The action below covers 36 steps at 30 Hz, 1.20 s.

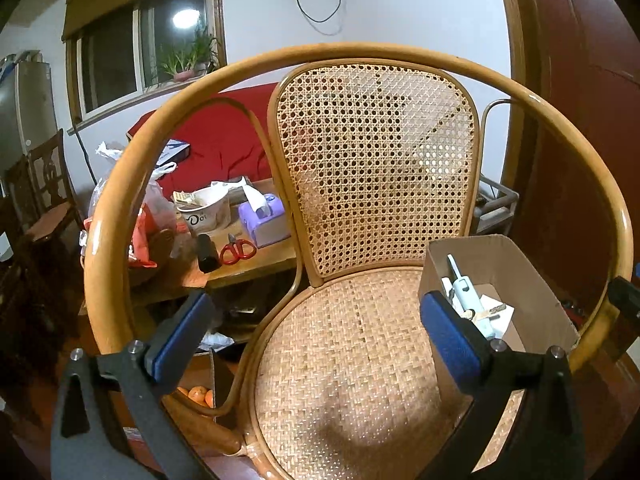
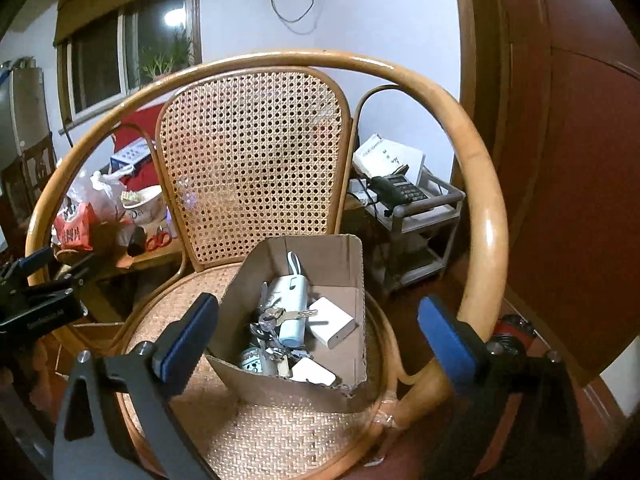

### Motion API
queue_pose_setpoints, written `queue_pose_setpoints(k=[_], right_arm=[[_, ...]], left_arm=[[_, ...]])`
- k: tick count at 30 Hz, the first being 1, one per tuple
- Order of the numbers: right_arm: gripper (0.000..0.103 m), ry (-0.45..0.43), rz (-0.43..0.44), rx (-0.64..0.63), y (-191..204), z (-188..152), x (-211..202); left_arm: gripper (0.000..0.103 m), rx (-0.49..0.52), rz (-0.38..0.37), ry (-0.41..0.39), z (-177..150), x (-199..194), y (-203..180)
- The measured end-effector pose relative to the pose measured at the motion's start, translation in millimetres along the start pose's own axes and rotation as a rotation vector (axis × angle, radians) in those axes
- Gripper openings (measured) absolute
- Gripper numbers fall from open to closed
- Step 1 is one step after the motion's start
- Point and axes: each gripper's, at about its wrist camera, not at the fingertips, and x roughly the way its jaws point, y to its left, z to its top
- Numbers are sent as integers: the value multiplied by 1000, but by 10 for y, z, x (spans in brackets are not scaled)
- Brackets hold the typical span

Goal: Organize rigid objects

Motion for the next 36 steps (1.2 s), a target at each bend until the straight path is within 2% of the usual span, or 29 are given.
queue_pose_setpoints(k=[5,15,26,36], right_arm=[[103,-66,7,19,-20,-91,-157],[103,-70,-20,-8,-29,-200,-152],[103,-52,-31,-51,89,-243,-70],[103,-49,-27,-44,78,-236,-73]], left_arm=[[103,-20,18,-45,-37,-127,9],[103,-22,65,-88,-228,-279,6],[103,-27,88,-103,-264,-317,71],[103,13,74,-81,-241,-310,53]])
